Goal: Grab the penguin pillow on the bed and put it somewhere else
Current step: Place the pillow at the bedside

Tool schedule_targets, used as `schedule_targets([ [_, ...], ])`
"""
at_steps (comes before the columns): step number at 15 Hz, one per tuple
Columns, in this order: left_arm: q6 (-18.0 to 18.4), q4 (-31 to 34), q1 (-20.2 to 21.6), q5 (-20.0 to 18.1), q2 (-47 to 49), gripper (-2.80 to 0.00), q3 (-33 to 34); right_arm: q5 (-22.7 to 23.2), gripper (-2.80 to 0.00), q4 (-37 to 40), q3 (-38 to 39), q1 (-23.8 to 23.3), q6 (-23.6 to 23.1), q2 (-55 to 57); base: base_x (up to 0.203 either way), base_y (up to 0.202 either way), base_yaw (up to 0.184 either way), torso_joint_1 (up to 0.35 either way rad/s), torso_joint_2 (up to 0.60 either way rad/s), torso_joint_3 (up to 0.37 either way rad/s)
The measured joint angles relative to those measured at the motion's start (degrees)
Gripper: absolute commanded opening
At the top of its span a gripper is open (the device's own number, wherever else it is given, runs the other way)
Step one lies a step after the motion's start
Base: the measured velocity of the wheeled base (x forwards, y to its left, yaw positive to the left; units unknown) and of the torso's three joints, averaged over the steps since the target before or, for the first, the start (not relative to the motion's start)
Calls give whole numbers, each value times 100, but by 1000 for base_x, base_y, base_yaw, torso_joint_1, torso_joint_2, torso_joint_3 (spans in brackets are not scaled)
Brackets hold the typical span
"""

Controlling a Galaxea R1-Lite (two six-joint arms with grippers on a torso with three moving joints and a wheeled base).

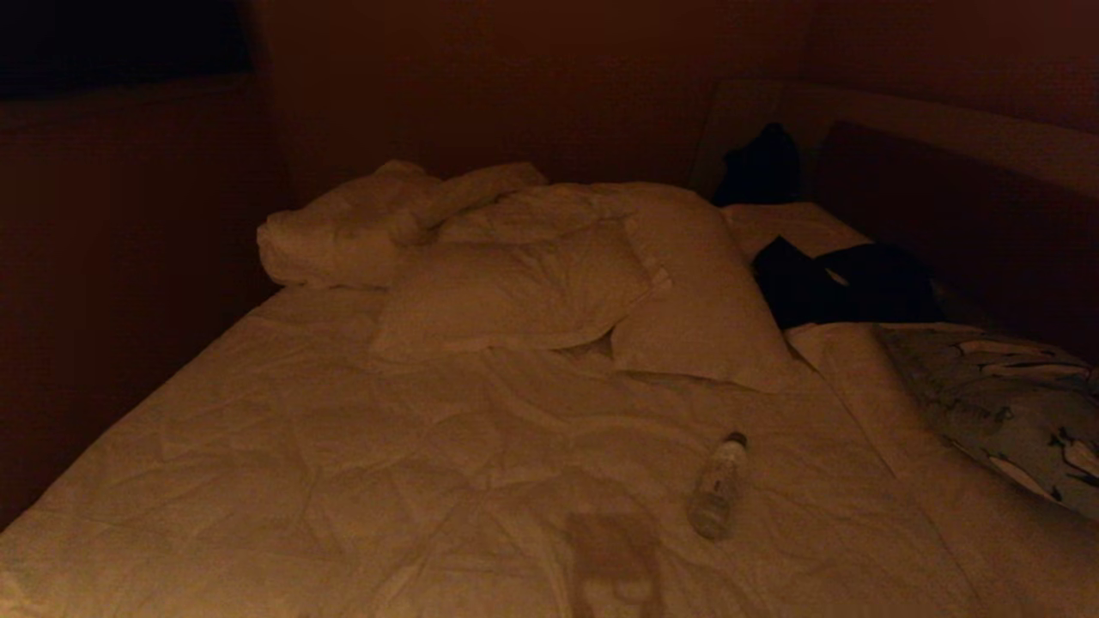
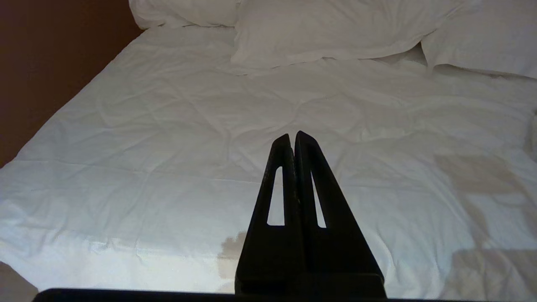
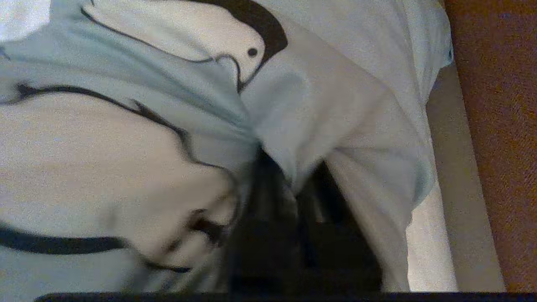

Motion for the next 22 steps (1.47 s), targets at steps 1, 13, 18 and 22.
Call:
schedule_targets([
  [1, 0, -2, 0, -2, 0, -280, 0, 92, 0, 11, 16, -38, -49, -18, 0, 0, 0, 0, 0, 0],
  [13, 2, 0, 0, 1, 0, -280, 0, 1597, 0, 48, 446, -428, 643, -1584, 0, 0, 0, 0, 0, 0],
  [18, 5, 0, -2, 3, 0, -280, 0, 1320, -280, 63, 452, 68, 1725, -2000, 0, 0, 0, 0, 0, 0],
  [22, 1, -1, -2, 1, 0, -280, 0, 727, -280, 169, 439, 444, 2548, -2246, 0, 0, 0, 0, 0, 0],
])
